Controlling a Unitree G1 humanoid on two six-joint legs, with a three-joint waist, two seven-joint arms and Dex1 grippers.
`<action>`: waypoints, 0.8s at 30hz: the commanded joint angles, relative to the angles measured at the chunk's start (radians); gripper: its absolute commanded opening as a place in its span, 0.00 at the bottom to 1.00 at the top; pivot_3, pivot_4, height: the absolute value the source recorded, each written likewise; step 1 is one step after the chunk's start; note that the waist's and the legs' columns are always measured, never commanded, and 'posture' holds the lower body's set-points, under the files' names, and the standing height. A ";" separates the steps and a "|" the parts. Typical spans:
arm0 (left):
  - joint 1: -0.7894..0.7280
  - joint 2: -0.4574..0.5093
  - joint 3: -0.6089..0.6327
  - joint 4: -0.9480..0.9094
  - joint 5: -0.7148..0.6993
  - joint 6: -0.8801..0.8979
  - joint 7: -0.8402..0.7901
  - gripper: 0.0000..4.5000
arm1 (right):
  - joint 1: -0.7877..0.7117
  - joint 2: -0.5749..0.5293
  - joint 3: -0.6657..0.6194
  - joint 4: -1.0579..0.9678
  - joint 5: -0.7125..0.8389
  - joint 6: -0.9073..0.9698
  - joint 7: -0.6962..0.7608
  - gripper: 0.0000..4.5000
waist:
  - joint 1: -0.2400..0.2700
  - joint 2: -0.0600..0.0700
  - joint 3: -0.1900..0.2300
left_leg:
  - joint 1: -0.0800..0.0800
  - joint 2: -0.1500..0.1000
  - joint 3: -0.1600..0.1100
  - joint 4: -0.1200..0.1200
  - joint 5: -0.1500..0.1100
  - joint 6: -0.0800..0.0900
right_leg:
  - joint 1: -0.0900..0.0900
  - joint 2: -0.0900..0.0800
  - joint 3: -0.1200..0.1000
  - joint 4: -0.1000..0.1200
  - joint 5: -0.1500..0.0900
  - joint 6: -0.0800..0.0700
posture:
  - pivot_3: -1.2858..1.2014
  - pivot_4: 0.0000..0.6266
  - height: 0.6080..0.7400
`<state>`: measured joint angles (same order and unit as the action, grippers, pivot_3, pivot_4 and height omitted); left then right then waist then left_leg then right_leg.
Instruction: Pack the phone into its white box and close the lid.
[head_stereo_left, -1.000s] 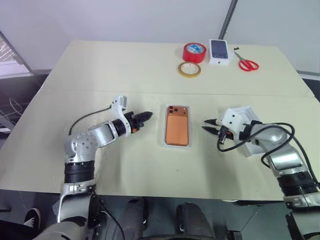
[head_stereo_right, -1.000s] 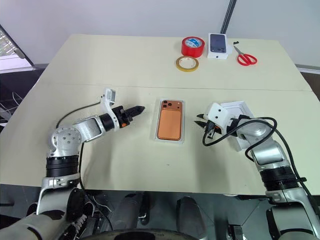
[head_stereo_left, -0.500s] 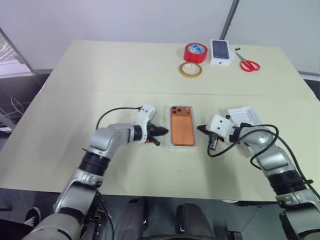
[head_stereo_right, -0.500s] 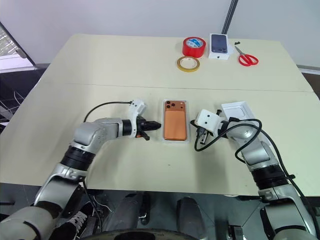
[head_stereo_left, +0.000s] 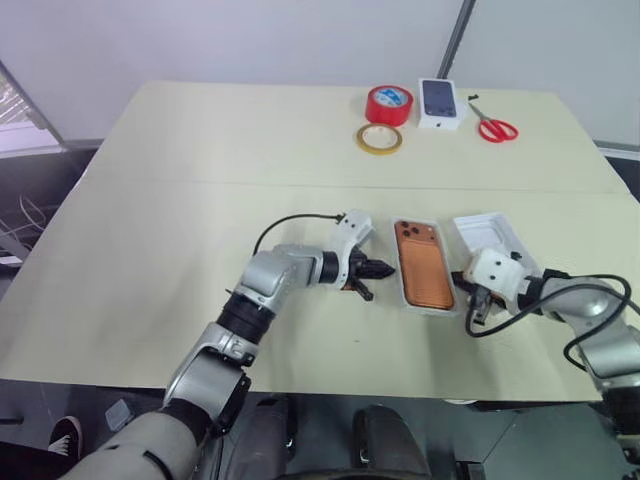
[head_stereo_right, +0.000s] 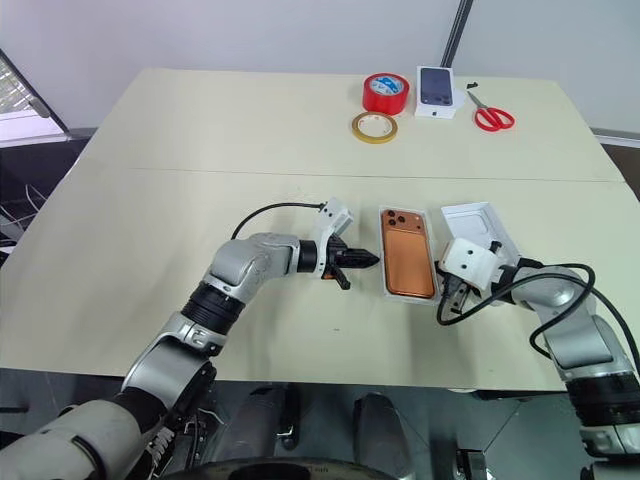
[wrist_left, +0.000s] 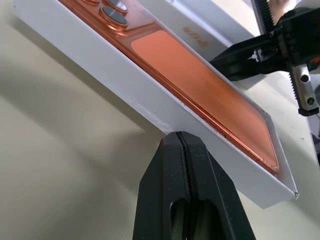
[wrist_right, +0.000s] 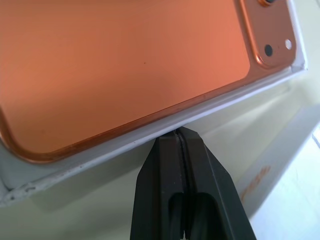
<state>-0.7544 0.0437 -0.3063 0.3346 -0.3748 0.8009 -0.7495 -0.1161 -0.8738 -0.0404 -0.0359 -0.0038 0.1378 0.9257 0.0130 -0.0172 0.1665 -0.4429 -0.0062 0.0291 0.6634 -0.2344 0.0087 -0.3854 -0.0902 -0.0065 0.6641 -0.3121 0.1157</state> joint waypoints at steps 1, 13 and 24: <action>-0.003 -0.026 -0.023 -0.043 0.008 -0.016 -0.023 0.00 | -0.016 0.004 -0.009 -0.055 0.032 0.012 0.004 0.01 | 0.000 0.000 0.000 | 0.000 0.000 0.000 0.000 0.000 0.000 | 0.000 0.000 0.000 0.000 0.000 0.000 | 0.52 0.24 0.91; 0.017 0.053 0.015 -0.059 0.053 -0.054 -0.029 0.00 | -0.047 -0.015 -0.007 -0.041 0.029 0.009 0.018 0.01 | 0.000 0.000 0.000 | 0.000 0.000 0.000 0.000 0.000 -0.001 | 0.000 0.000 0.000 0.000 0.000 0.000 | 0.52 0.24 0.91; 0.021 0.098 0.125 -0.121 0.026 -0.066 -0.007 0.00 | -0.245 0.045 0.045 0.188 -0.083 -0.081 -0.138 0.01 | 0.001 0.000 0.000 | 0.000 0.000 0.000 0.000 0.002 -0.004 | 0.000 0.000 0.000 0.000 0.000 0.000 | 0.52 0.24 0.91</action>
<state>-0.7240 0.1459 -0.2002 0.2418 -0.3464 0.7583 -0.7606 -0.3432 -0.8395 -0.0076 0.1131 -0.0668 0.0855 0.8116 0.0144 -0.0167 0.1667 -0.4429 -0.0059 0.0291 0.6634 -0.2320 0.0045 -0.3856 -0.0899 -0.0065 0.6643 -0.3121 0.1157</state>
